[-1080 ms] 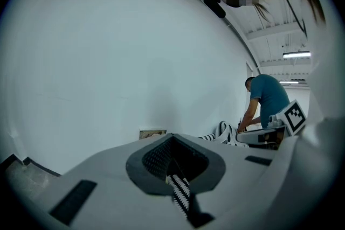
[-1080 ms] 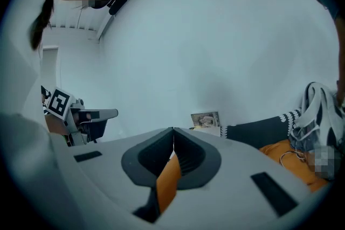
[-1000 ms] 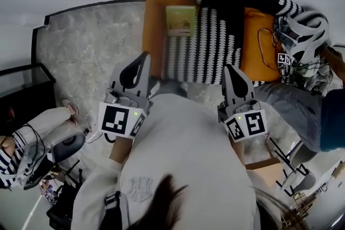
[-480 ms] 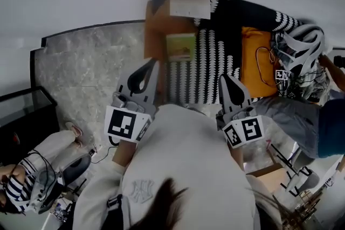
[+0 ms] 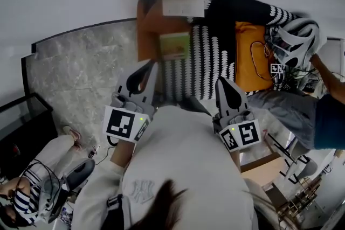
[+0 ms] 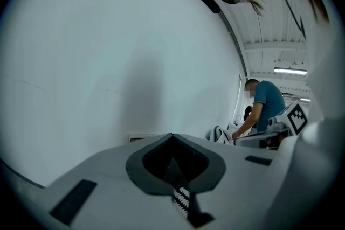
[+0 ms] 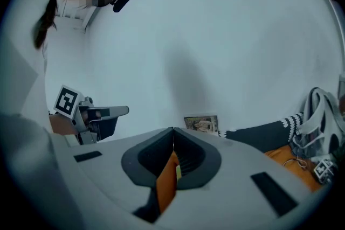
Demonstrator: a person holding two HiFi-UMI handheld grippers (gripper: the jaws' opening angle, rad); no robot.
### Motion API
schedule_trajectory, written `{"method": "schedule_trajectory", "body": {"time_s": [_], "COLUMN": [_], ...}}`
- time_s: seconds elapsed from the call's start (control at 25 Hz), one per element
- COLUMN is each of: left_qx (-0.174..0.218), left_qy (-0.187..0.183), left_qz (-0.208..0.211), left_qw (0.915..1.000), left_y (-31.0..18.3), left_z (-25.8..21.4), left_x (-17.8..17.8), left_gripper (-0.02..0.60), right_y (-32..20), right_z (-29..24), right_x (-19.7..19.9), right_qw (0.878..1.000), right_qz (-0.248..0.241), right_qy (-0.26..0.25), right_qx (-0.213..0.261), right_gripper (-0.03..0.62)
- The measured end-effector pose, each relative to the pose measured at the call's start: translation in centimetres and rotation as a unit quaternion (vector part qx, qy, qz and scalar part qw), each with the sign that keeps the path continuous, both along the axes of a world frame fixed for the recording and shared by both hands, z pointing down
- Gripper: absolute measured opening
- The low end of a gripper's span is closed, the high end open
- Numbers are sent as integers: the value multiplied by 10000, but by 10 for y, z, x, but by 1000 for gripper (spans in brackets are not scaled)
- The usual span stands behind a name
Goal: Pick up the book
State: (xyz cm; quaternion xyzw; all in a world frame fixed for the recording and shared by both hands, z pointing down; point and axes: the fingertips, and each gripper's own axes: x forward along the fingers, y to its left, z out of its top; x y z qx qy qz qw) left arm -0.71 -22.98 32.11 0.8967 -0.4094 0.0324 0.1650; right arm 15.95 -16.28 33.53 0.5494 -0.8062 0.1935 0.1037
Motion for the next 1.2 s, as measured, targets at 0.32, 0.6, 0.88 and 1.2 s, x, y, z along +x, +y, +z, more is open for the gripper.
{"method": "schedule_trajectory", "body": {"time_s": [0.32,0.6,0.88,1.2], "left_qx": [-252,111,31,-103], "left_qy": [-50,15,-349,-498], "left_qz": [-36,-77,-665,-1251], "left_qw": [9997,9999,9972,9908], "left_y": [7,21,43,48], "left_z": [12,-22,-25,-20], "left_x": [19,57,35,12], "left_gripper": [9,9,9,9], "right_y": [5,-12,-29,-46], "right_z": [-3,-7,-4,5], "right_x": [8,26,9,-4], "right_qw": [9996,9966,9870,9790], "right_qz": [-221,-579,-1280,-1817], "right_qy": [-138,-411,-818,-773], "right_qx": [92,412,533,503], "right_gripper": [18,18,18,18]}}
